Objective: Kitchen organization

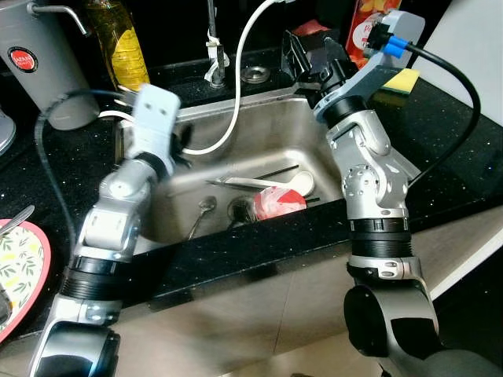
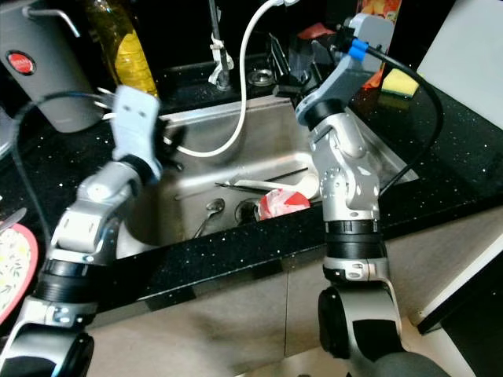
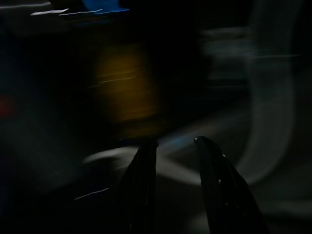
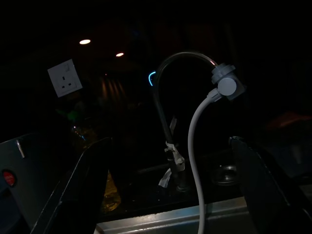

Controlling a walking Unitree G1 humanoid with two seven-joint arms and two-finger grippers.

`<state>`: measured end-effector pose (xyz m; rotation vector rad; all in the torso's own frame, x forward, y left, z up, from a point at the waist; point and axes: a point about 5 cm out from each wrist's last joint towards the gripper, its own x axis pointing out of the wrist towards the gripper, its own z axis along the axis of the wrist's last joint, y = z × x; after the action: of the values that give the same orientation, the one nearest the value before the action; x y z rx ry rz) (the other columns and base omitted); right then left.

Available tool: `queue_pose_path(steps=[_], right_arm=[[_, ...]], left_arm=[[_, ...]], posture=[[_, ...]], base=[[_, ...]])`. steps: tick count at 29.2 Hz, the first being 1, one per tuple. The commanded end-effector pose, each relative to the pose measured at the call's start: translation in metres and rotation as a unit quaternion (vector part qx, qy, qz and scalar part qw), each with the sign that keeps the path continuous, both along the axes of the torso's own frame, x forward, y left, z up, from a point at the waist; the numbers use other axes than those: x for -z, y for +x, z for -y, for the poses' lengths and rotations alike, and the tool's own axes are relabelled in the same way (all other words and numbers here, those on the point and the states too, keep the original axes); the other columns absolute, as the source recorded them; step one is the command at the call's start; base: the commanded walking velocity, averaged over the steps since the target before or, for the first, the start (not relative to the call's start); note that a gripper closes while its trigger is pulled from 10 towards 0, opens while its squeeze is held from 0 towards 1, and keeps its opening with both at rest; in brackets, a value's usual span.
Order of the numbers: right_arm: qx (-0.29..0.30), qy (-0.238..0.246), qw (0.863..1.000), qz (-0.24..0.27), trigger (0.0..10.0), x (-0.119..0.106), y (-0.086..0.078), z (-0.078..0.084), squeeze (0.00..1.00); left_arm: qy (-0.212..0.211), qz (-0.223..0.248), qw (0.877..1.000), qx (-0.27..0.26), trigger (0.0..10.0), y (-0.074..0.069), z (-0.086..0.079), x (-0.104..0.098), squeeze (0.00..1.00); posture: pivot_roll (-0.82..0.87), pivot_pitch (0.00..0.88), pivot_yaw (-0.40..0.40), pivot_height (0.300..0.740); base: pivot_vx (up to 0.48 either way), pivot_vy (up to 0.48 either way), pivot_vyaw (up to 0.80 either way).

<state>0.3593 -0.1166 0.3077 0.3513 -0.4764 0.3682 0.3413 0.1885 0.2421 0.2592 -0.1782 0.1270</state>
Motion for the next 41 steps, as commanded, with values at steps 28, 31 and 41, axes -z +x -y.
queue_pose_path(steps=[28, 31, 41], right_arm=[[-0.047, -0.001, 0.999, -0.014, 10.0, 0.005, 0.004, -0.02, 0.0], [-0.047, -0.002, 0.999, -0.014, 10.0, 0.004, 0.005, -0.02, 0.0], [-0.036, -0.001, 0.999, -0.013, 10.0, 0.004, 0.005, -0.015, 0.0]], left_arm=[[-0.287, -0.134, 0.759, -0.569, 10.0, -0.161, -0.139, 0.102, 0.0], [-0.291, -0.139, 0.763, -0.561, 10.0, -0.158, -0.136, 0.102, 0.0], [-0.313, -0.21, 0.79, -0.483, 10.0, -0.121, -0.118, 0.117, 0.0]], posture=[[0.23, 0.006, 0.036, 0.74], [0.22, 0.006, 0.038, 0.74], [0.2, 0.005, 0.041, 0.74]], base=[[0.0, 0.0, 0.0], [0.0, 0.0, 0.0], [0.0, 0.0, 0.0]])
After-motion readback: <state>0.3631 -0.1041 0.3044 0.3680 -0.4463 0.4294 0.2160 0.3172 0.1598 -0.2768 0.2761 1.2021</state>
